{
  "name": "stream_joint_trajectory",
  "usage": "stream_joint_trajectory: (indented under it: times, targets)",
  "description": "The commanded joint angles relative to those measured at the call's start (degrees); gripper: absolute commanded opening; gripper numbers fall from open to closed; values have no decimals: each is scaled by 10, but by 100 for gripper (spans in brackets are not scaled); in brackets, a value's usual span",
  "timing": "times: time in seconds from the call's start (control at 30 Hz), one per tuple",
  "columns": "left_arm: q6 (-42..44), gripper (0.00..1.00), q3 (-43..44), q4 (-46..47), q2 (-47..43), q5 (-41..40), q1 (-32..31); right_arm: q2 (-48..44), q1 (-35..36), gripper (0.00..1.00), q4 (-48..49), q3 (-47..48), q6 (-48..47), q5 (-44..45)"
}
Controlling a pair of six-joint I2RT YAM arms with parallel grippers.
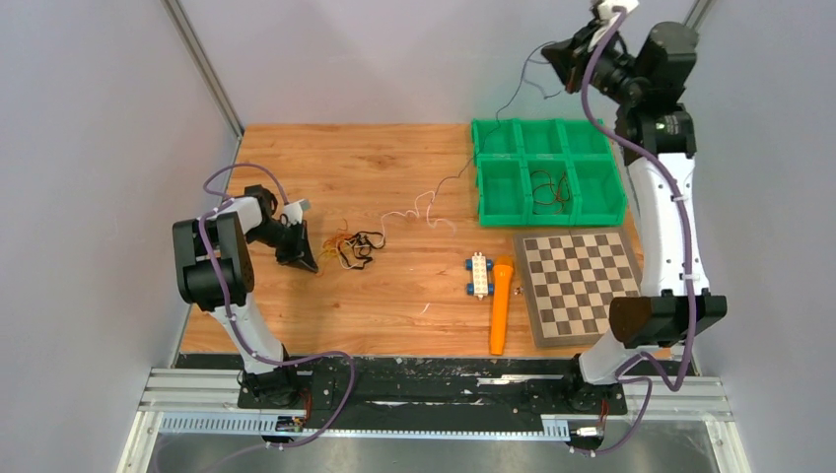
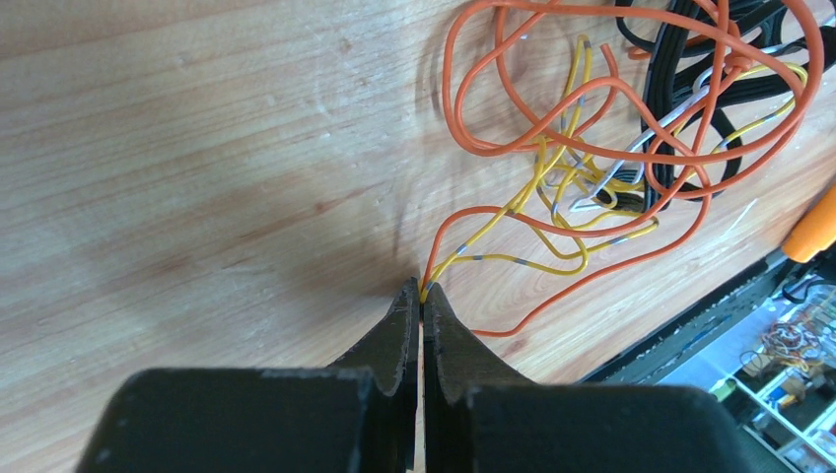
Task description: Untangle the cables
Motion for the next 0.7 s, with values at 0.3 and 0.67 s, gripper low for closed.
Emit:
stream_joint_trajectory:
  times: [0.3, 0.67]
  targets:
    - [27, 0, -7, 13, -19, -59, 12, 134, -185, 0, 25, 223, 86, -4]
    - [38, 0, 6, 18, -30, -108, 44, 150, -245, 0, 78, 225, 104, 7]
